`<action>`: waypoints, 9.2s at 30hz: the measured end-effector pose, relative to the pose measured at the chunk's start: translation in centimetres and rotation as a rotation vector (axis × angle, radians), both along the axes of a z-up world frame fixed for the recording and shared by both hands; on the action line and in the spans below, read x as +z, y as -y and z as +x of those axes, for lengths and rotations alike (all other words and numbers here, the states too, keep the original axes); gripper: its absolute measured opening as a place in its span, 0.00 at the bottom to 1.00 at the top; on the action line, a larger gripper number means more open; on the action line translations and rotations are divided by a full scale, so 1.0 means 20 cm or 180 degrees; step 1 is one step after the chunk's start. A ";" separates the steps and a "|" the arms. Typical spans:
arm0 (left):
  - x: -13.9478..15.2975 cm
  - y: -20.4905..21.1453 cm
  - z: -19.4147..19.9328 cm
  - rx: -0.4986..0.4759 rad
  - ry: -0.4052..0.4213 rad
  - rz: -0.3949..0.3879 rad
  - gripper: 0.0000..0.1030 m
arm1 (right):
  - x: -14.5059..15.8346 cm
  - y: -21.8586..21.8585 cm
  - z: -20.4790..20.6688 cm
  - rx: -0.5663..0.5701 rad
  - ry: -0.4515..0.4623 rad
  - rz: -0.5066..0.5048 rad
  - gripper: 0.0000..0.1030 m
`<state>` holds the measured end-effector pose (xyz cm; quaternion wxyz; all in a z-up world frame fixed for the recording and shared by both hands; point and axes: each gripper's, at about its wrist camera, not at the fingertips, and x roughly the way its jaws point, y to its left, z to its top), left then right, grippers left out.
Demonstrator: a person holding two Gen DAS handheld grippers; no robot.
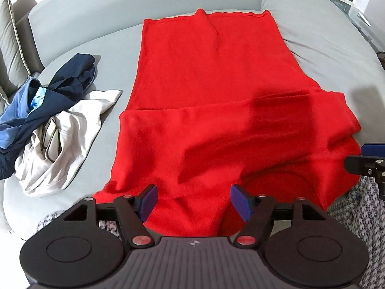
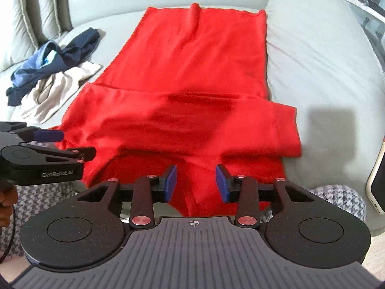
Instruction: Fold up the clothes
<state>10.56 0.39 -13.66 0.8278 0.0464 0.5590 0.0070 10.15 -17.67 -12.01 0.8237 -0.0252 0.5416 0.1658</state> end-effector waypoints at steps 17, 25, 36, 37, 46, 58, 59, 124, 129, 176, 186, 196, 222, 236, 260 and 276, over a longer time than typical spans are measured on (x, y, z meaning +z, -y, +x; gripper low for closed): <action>-0.06 -0.06 0.15 -0.0083 -0.0084 -0.0130 0.74 | -0.19 0.00 0.18 0.0011 -0.0237 0.0090 0.50; 0.06 -0.21 0.64 0.0024 0.0445 0.0001 0.70 | -0.03 0.10 0.55 -0.0127 0.0542 0.0036 0.50; -0.18 -0.39 1.50 0.0058 0.0777 0.0410 0.69 | -0.23 0.20 1.44 -0.0286 0.1093 -0.0014 0.49; -0.20 -0.39 1.55 0.0043 0.0788 0.0426 0.71 | -0.26 0.19 1.54 -0.0272 0.1086 -0.0022 0.49; -0.40 -0.50 1.89 0.0184 0.0852 0.0238 0.74 | -0.50 0.14 1.99 -0.0274 0.0926 -0.0040 0.49; -0.48 -0.57 2.05 0.0067 0.0788 0.0027 0.80 | -0.57 0.11 2.08 -0.0029 0.0995 -0.0025 0.48; -0.48 -0.57 2.06 0.0019 0.0770 0.0015 0.75 | -0.58 0.09 2.09 0.0009 0.1000 -0.0060 0.45; 0.05 -0.15 0.01 -0.0253 0.0712 -0.0027 0.35 | -0.15 0.00 0.23 -0.0194 0.0142 0.0134 0.31; -0.14 -0.03 0.07 -0.0677 0.0478 0.0156 0.34 | -0.26 -0.08 0.24 -0.0142 -0.0035 0.0143 0.31; -0.24 0.01 0.06 -0.0079 0.0416 0.0634 0.58 | -0.35 0.15 0.35 -0.0185 0.0515 -0.0228 0.35; -0.23 -0.07 0.06 0.0039 0.0412 0.0460 0.64 | -0.32 0.34 0.25 -0.0643 0.0172 -0.0178 0.40; -0.04 -0.06 -0.12 0.0095 0.0509 0.0105 0.72 | -0.19 0.37 0.02 -0.0735 0.0096 0.0283 0.41; -0.16 0.02 -0.20 -0.0120 0.0114 0.0319 0.82 | -0.34 0.23 -0.18 -0.0812 -0.0312 0.0471 0.53; -0.07 0.04 -0.43 -0.0092 0.0278 0.0238 0.86 | -0.27 0.30 -0.36 -0.1108 -0.0076 0.0853 0.59; -0.04 0.05 -0.26 0.0043 0.0417 0.0157 0.87 | -0.44 0.46 -0.19 -0.1647 0.0171 0.1054 0.81; 0.04 0.07 -0.39 -0.0176 0.0127 -0.0442 0.87 | -0.37 0.42 -0.28 -0.1086 -0.0148 0.1220 0.81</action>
